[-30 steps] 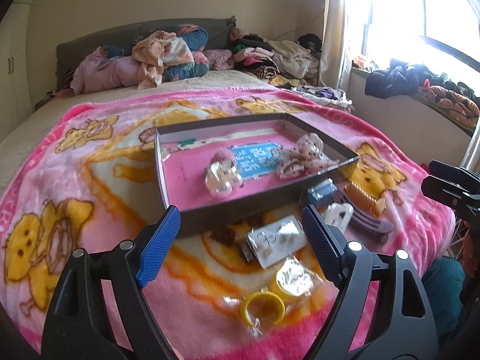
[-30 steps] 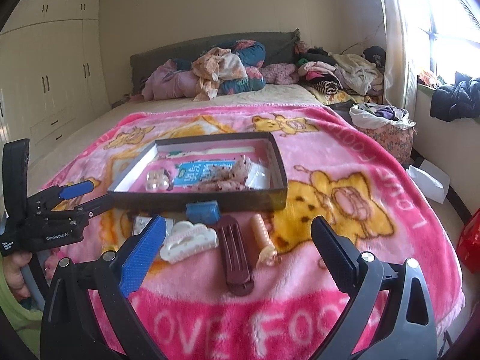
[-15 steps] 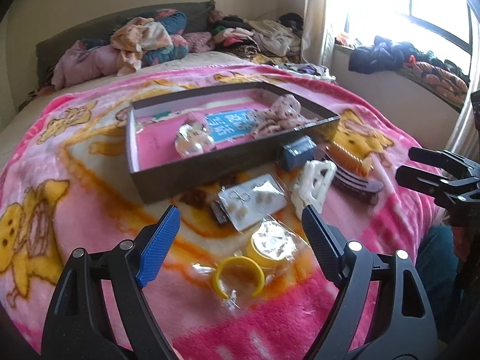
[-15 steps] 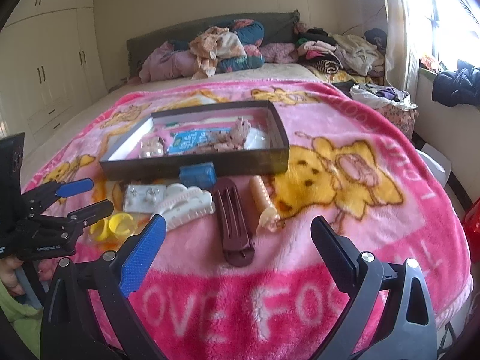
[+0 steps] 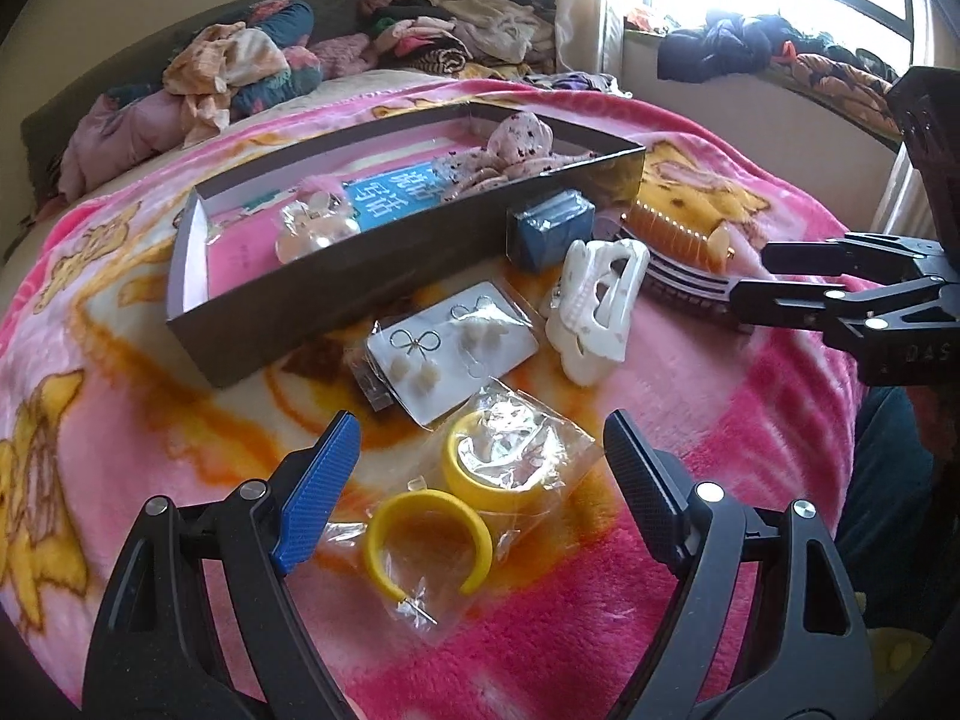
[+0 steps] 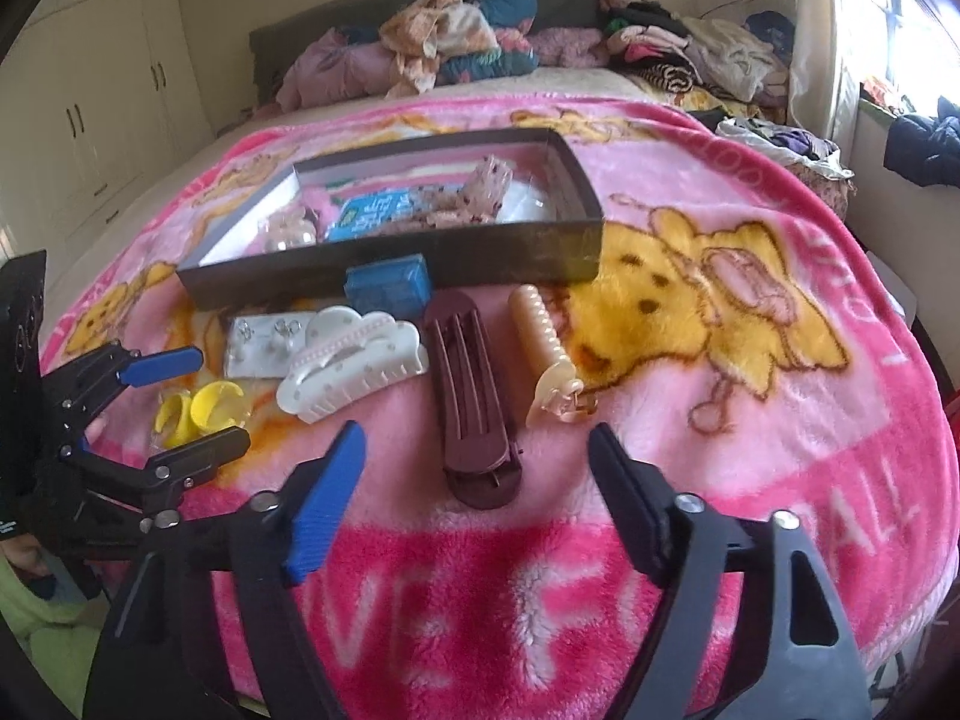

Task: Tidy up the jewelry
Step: 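Grasp the maroon hair clip with the right tool while the left tool grasps the bagged yellow bangles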

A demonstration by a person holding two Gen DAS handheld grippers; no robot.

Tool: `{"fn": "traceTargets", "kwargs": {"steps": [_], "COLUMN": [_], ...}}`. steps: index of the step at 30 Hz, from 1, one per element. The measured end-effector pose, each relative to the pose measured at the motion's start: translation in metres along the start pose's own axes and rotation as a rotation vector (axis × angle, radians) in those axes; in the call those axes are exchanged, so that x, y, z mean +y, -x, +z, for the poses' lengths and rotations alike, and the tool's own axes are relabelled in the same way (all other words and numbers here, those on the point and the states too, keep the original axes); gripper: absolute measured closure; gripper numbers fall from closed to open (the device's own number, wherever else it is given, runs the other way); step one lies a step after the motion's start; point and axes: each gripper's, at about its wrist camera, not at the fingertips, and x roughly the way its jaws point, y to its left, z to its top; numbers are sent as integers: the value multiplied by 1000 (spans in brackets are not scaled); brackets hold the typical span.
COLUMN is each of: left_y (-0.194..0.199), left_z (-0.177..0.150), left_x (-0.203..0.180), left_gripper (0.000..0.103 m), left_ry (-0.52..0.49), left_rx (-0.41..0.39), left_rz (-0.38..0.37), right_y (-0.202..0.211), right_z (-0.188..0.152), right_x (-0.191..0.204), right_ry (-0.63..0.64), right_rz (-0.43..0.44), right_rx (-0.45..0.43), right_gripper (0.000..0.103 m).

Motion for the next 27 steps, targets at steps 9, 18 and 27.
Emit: {"fn": "traceTargets", "kwargs": {"steps": [9, 18, 27], "left_y": [-7, -8, -3], "left_z": [-3, -7, -8], "left_x": [-2, -1, -6], "left_gripper": [29, 45, 63], "left_ry": [-15, -24, -36], "left_rx": [20, 30, 30], "left_rz": [-21, -28, -48], "right_y": [-25, -44, -36], "right_z": [6, 11, 7], "right_x": [-1, 4, 1], "right_ry": [7, 31, 13], "right_rz": [-2, -13, -11], "right_rx": [79, 116, 106], "right_gripper": [51, 54, 72]}}
